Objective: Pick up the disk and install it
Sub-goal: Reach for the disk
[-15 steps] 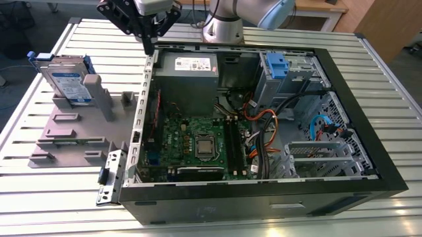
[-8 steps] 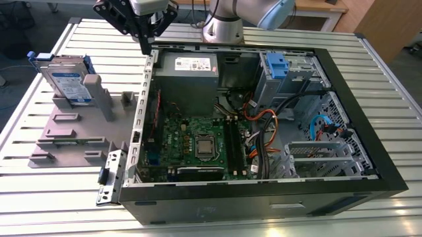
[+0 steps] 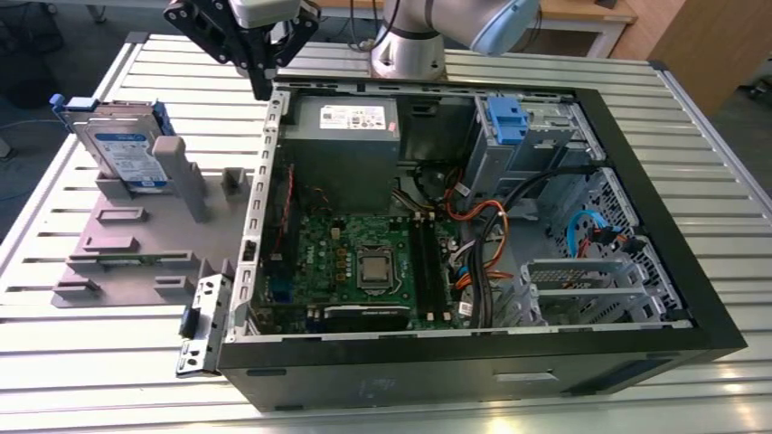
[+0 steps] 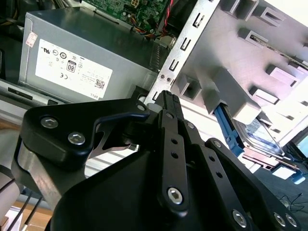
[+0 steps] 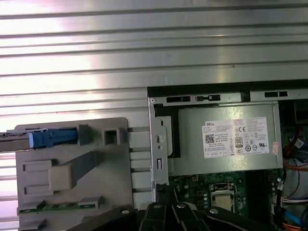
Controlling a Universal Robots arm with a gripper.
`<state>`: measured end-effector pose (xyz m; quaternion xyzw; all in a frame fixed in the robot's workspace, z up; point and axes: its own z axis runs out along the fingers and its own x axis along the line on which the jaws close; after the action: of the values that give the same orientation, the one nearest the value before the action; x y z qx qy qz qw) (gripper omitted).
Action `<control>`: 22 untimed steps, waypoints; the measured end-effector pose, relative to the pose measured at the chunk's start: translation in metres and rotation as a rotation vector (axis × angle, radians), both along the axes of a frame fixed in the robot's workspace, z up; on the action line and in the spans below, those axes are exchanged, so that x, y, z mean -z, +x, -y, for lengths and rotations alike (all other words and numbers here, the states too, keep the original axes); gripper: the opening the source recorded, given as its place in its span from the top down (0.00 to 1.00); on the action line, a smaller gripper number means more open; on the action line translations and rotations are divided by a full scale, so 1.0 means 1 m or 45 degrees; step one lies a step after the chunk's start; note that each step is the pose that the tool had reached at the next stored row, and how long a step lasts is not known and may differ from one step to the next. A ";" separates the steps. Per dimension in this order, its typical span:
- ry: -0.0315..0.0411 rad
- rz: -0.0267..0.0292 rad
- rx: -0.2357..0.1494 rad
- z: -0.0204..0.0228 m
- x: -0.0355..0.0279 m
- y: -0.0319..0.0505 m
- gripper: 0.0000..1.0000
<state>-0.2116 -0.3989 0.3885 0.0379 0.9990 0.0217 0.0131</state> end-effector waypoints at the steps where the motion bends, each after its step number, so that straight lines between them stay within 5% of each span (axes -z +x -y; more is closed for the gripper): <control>1: 0.0000 0.0000 0.000 0.0000 0.0000 -0.0006 0.90; 22: 0.0000 0.0000 0.000 0.0000 0.0005 -0.0112 0.90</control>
<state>-0.2228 -0.3989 0.3880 0.0379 0.9990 0.0217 0.0131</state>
